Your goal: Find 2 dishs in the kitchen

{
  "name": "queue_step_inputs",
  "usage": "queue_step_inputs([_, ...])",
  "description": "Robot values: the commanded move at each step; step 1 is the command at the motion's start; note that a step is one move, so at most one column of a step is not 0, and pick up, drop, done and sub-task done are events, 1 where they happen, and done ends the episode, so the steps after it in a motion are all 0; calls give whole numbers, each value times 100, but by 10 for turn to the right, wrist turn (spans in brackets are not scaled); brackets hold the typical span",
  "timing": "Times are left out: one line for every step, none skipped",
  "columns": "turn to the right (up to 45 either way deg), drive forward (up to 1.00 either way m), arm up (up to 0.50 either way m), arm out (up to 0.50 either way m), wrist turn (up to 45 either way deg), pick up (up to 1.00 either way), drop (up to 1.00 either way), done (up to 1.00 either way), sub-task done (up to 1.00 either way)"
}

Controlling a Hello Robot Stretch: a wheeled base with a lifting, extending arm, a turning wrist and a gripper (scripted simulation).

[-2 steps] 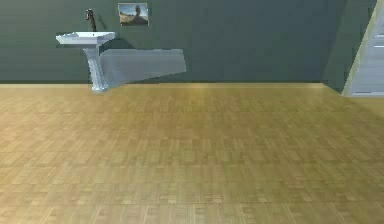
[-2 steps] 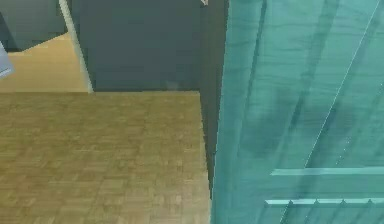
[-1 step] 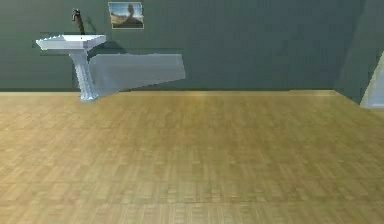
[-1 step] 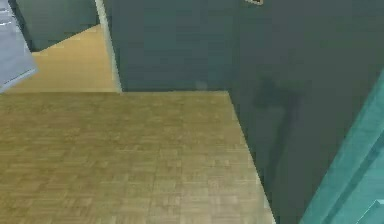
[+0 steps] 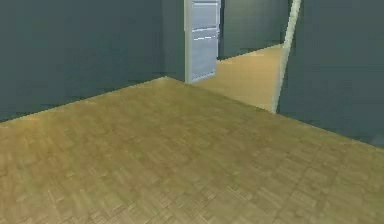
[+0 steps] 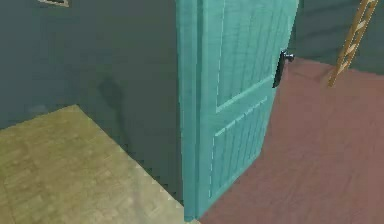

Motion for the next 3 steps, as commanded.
queue_step_inputs([450,0,0,0,0,0,0,0,0])
queue_step_inputs([0,35,0,0,0,0,0,0,0])
queue_step_inputs([-300,0,0,0,0,0,0,0,0])
